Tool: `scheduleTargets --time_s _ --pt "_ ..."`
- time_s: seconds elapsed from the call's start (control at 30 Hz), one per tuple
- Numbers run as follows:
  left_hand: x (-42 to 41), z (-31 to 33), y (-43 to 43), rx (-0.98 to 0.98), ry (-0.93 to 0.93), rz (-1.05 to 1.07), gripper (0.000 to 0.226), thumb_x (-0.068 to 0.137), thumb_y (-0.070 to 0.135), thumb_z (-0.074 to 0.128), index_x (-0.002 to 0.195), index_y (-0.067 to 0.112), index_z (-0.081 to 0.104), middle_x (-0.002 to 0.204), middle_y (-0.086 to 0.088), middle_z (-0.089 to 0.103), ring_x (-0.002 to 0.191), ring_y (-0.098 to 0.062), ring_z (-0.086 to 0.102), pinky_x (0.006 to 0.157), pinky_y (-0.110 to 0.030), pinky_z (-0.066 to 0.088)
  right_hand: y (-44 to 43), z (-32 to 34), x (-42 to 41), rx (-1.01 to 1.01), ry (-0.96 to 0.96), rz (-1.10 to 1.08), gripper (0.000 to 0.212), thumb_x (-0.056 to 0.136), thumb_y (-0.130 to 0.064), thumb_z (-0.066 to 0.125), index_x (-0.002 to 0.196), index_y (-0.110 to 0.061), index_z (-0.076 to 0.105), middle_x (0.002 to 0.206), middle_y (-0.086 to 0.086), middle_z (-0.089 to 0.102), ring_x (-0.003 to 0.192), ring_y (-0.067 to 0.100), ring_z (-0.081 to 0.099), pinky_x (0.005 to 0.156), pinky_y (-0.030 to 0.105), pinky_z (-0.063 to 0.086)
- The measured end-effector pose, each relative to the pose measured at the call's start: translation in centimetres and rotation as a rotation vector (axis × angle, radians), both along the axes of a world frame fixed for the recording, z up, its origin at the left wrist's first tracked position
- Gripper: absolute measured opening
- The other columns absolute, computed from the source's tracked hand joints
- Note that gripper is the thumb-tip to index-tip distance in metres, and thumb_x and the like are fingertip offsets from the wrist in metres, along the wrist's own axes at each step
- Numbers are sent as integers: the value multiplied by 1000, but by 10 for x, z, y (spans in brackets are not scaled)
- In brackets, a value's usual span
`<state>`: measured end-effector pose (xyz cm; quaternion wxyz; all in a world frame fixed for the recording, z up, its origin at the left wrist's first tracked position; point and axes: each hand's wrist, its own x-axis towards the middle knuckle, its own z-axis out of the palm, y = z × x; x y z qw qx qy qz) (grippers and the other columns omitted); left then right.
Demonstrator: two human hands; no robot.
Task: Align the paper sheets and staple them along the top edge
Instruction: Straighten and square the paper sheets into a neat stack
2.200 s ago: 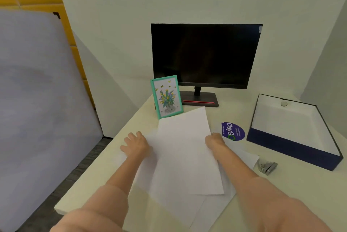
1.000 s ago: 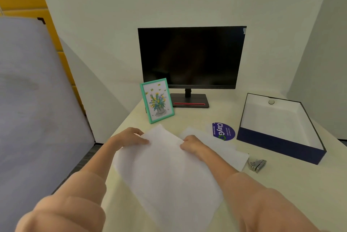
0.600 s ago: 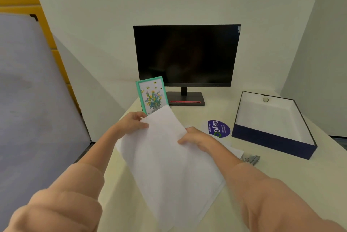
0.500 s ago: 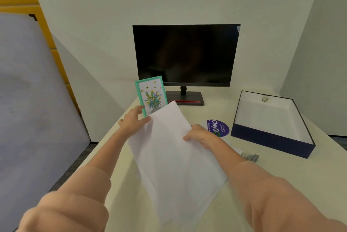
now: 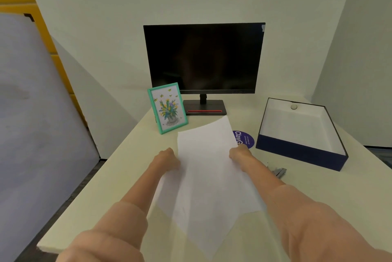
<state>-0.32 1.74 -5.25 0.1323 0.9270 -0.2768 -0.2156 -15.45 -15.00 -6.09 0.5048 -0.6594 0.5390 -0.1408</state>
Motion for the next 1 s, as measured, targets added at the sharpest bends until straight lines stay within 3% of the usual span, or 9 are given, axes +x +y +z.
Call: scheduleTargets --time_s 0.2,0.33,0.43,0.5,0.57,0.73,0.9,1.0 --pt "7 8 4 -44 243 20 16 79 11 58 94 9 55 80 -9 57 60 -19 51 54 -23 46 1 0 -1 -4 1 -9 48 88 -2 48 135 0 39 116 16 53 91 28 48 74 29 41" --pt "10 9 7 -109 336 73 15 81 3 60 74 10 48 63 -6 49 51 -17 45 43 -17 46 0 -2 0 -7 0 -14 48 88 -3 49 135 0 39 122 17 55 90 28 48 74 30 41" --pt "10 8 7 -64 290 77 13 81 1 53 71 7 45 59 -8 44 46 -18 41 50 -24 47 1 -1 -1 3 -5 -20 48 87 -3 50 134 0 41 109 13 51 90 28 49 74 29 41" --pt "7 9 7 -33 273 65 4 81 1 49 83 4 51 65 -9 50 50 -20 50 53 -26 52 0 0 -2 13 -7 -27 49 87 -2 51 135 0 41 109 14 52 91 28 49 74 29 42" --pt "3 10 6 -33 304 42 10 84 0 50 92 1 57 70 -9 57 55 -20 58 51 -27 55 -1 0 -2 14 -10 -30 50 87 -2 52 135 0 40 111 15 53 92 28 49 74 30 42" --pt "-2 18 4 -4 395 56 11 89 3 51 80 -3 56 75 -13 60 62 -24 60 65 -37 56 -1 -1 -4 -11 -6 -35 48 88 -2 50 134 -1 41 116 16 54 92 28 49 75 31 43" --pt "-7 24 4 104 395 46 16 88 20 58 84 5 57 77 -8 58 66 -20 53 79 -39 54 3 -2 -6 -44 -3 -27 46 88 -4 50 133 -1 42 117 17 55 99 32 55 76 30 44" --pt "-12 22 6 101 430 79 21 85 25 63 91 5 60 81 -7 54 67 -21 50 72 -39 55 5 -2 -8 -58 -10 -26 43 88 -4 49 130 -1 46 119 17 56 90 29 52 75 30 44"
